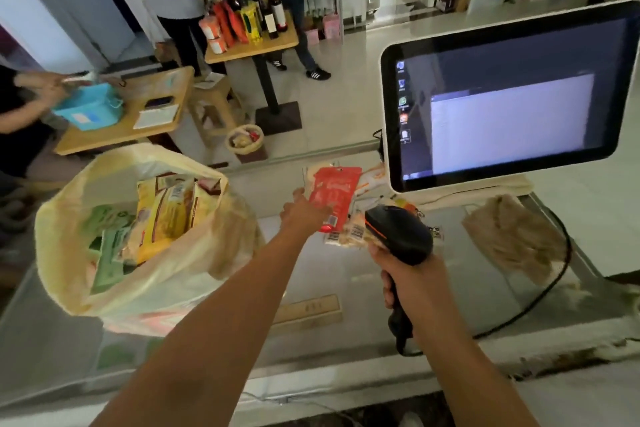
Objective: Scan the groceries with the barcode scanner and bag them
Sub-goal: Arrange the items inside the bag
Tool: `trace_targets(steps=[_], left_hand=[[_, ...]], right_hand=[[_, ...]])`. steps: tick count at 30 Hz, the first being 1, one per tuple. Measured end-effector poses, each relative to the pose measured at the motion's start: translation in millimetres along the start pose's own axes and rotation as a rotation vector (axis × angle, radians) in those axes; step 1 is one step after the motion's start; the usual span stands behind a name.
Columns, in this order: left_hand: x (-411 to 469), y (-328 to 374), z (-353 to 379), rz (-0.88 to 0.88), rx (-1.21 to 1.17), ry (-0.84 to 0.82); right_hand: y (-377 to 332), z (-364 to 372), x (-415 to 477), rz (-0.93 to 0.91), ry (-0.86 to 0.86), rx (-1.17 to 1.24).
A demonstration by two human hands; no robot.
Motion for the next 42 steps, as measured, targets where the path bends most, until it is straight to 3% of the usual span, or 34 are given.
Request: trace_targets(steps=[3,9,19,25,31,42], left_hand=[[27.3,-7.2,13.1,-0.067,-0.069,-0.052],[49.1,-10.0,16.1,-0.09,0.025,-0.062],[25.9,-8.8,-10.6,0.034,-0.172,-0.183],[-50.4,11.2,-51.5,0.151,-0.629,-0.171],[-131.6,19.5,-89.1,0.287,-0.874,-0.257],[-166.4,47.0,-135.0,0.549,-0.796,-0.403]], right_hand=[[7.9,-5.0,8.2,0.023,-0.04,0.01],[15.6,-4.2,20.7,0.054,-0.077,-0.011],[21.0,17.5,22.2,0.017,-0.091,-0.059],[-15.5,29.6,6.5,-0.099,0.031,-0.043],[-67.2,39.1,-10.5,-0.348,0.186,-0.054],[-125.8,47.7,-38.0,-0.54,0.223,0.122]])
Point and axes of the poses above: each hand's wrist, its own x-axis towards the middle knuckle, its own z-axis out of the palm, y = z × x, the point moved 1 cm from there along x, towards the middle knuckle, and after that the axes turned 6 degrees about -z, right-handed, at the moved point
